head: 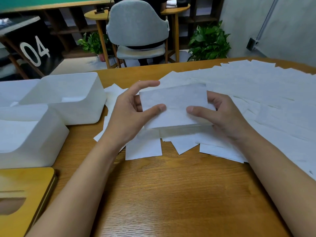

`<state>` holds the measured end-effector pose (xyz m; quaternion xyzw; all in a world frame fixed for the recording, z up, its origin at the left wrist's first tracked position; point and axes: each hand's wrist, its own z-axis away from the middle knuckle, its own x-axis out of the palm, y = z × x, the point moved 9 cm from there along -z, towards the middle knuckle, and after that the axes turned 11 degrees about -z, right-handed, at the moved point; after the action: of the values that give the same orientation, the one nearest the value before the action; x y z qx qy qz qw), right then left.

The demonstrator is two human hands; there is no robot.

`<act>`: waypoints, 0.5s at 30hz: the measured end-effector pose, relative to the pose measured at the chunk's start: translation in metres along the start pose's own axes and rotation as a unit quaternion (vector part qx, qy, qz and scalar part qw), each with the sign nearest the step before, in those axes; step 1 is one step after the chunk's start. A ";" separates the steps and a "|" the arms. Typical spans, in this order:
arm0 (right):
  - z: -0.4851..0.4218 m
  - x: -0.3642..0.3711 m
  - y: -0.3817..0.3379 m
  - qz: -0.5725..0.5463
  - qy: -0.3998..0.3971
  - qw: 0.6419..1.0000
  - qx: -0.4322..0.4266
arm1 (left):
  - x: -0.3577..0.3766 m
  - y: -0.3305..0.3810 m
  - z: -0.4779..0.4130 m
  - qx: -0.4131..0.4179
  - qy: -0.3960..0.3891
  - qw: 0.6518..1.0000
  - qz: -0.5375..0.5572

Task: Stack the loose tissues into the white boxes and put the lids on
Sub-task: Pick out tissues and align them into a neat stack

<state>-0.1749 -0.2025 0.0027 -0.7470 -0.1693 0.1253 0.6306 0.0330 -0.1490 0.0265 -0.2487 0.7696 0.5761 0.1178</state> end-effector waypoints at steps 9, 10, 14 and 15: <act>0.000 0.008 -0.009 0.072 -0.009 0.995 -0.066 | 0.010 -0.006 0.001 -0.029 -0.019 0.999 0.010; 0.000 0.010 -0.009 0.083 -0.013 0.994 -0.068 | 0.011 -0.007 0.001 -0.030 -0.018 0.999 0.011; 0.001 0.014 -0.007 0.099 -0.029 0.993 -0.065 | 0.014 -0.011 0.001 -0.035 -0.011 0.999 0.015; 0.001 0.015 -0.007 0.100 -0.033 0.992 -0.064 | 0.014 -0.010 0.002 -0.037 -0.008 0.999 0.021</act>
<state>-0.1624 -0.1945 0.0103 -0.7945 -0.1217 0.2014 0.5599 0.0260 -0.1528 0.0106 -0.2321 0.7518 0.6087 0.1018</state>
